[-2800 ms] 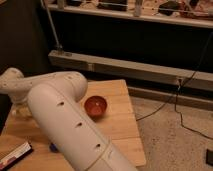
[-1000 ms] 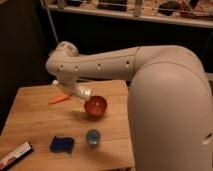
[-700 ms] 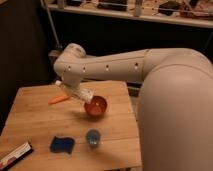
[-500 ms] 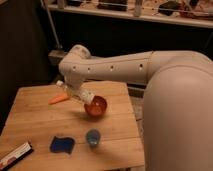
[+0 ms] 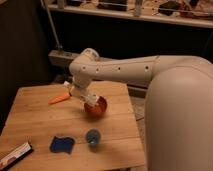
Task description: Place the bottle in the ceramic bowl
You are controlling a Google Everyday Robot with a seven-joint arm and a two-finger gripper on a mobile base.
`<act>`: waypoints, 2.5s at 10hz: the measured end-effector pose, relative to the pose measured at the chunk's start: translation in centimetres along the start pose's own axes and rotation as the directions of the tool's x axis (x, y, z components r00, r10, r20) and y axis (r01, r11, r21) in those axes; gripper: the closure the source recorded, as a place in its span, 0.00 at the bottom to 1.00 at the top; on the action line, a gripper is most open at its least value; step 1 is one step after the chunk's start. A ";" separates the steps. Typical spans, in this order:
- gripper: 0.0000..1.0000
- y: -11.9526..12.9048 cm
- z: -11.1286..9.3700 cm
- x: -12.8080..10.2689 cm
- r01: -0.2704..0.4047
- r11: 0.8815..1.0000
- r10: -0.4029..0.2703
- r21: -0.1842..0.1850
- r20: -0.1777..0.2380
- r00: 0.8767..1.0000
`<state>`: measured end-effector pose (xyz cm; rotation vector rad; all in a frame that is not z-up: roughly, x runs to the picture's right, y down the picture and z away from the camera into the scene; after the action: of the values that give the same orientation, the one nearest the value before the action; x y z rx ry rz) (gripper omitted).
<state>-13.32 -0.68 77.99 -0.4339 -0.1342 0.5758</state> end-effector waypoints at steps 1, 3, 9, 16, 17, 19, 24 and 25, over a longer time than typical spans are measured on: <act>0.77 -0.2 0.2 0.3 -0.003 1.000 0.003 -0.005 -0.003 1.000; 0.77 -0.5 0.5 0.7 -0.011 1.000 0.011 -0.021 0.007 1.000; 0.77 -0.9 2.4 1.6 -0.038 0.994 0.043 -0.101 0.047 0.998; 0.77 -2.2 4.2 3.9 -0.052 0.992 0.051 -0.118 -0.004 0.999; 0.77 -2.2 4.3 3.9 -0.051 0.991 0.050 -0.123 -0.007 0.999; 0.70 -2.2 4.4 4.1 -0.044 0.990 0.042 -0.133 -0.015 0.999; 0.24 -2.0 5.0 4.3 -0.030 0.989 0.024 -0.144 -0.044 0.999; 0.20 -2.0 5.1 4.3 -0.028 0.989 0.021 -0.144 -0.051 0.998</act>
<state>-9.94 2.04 83.50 -0.5909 -0.1236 0.5814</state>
